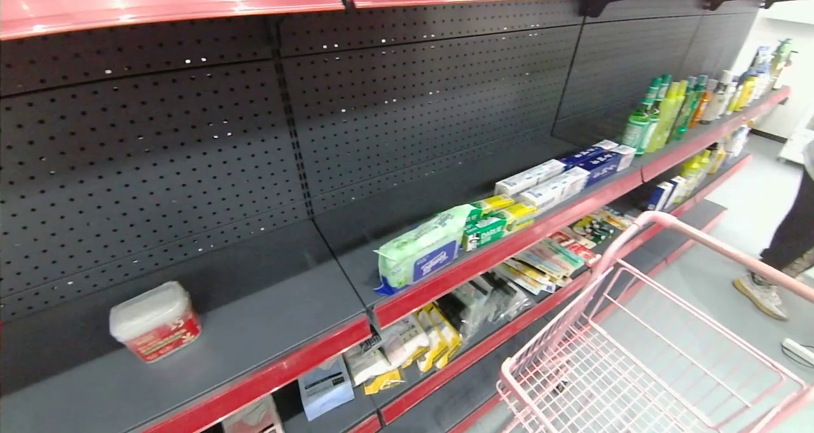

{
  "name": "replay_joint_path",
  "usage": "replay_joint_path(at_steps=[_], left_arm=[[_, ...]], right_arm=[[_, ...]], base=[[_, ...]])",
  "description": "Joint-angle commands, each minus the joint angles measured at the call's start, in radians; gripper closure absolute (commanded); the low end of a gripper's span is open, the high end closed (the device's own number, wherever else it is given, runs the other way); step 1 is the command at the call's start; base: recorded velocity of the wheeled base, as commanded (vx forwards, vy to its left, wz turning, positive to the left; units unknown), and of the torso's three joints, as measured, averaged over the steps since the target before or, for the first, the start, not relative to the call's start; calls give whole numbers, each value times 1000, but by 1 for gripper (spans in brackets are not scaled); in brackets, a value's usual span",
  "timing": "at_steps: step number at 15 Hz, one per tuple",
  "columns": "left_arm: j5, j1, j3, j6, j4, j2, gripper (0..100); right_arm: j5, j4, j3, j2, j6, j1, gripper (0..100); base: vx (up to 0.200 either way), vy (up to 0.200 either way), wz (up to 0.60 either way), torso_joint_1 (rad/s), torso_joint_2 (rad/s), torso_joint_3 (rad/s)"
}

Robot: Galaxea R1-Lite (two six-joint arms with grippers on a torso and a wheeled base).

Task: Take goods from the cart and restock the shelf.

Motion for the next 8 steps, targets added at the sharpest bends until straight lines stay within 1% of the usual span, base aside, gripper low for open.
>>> replay_joint_path(at_steps=[1, 8], left_arm=[[0, 0, 0, 0, 0, 1, 0], [0, 0, 0, 0, 0, 1, 0]], right_arm=[[0, 0, 3, 2, -1, 0, 100], [0, 1, 5, -14, 1, 0, 100]], base=[[0, 0, 600, 2, 7, 2], [0, 0, 600, 0, 3, 1]])
